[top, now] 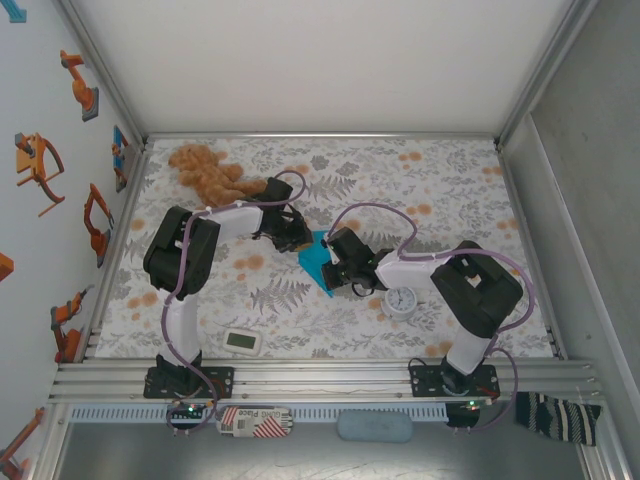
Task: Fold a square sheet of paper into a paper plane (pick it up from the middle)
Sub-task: Third fold the triangle at the center of the table.
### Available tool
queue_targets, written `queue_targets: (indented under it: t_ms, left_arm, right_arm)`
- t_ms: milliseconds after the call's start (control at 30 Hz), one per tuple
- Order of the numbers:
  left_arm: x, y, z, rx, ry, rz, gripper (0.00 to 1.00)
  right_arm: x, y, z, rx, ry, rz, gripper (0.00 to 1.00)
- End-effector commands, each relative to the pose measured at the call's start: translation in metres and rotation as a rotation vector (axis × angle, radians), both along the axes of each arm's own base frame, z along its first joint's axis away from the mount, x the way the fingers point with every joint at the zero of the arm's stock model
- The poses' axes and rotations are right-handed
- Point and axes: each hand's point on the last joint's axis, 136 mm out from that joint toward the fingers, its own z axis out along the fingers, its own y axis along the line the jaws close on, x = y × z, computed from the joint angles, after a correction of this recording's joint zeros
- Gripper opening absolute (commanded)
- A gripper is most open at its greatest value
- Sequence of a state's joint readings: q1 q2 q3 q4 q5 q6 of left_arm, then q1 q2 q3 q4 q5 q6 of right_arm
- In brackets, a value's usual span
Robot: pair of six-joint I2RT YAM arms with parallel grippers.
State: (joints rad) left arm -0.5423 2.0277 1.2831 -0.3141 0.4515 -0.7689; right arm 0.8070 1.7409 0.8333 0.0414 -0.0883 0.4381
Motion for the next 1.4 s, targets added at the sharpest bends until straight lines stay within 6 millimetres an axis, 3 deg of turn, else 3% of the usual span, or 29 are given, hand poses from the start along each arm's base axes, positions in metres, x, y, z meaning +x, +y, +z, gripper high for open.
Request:
queue_targets:
  t_ms: [0,100,233,533,900,1367]
  left_arm:
    - [0.004,0.004,0.036,-0.016,-0.062,0.005,0.21]
    - [0.000,0.006,0.056,-0.047,-0.104,0.024,0.25]
    - [-0.018,0.004,0.061,-0.112,-0.096,0.049,0.26]
    - [-0.064,-0.012,0.033,-0.137,0.005,0.049,0.18]
    - [-0.069,-0.016,0.013,-0.110,0.057,0.029,0.14]
    - [-0.075,-0.003,-0.007,-0.024,0.077,0.028,0.13]
  right_arm:
    - [0.001,-0.006,-0.009,-0.025,0.016,-0.026,0.00]
    - [0.001,-0.006,-0.009,-0.026,0.017,-0.025,0.00]
    - [0.001,-0.006,-0.010,-0.022,0.019,-0.024,0.00]
    - [0.000,-0.005,-0.011,-0.021,0.023,-0.023,0.00]
    - [0.001,-0.005,-0.011,-0.022,0.022,-0.023,0.00]
    - [0.001,-0.006,-0.011,-0.027,0.022,-0.022,0.00]
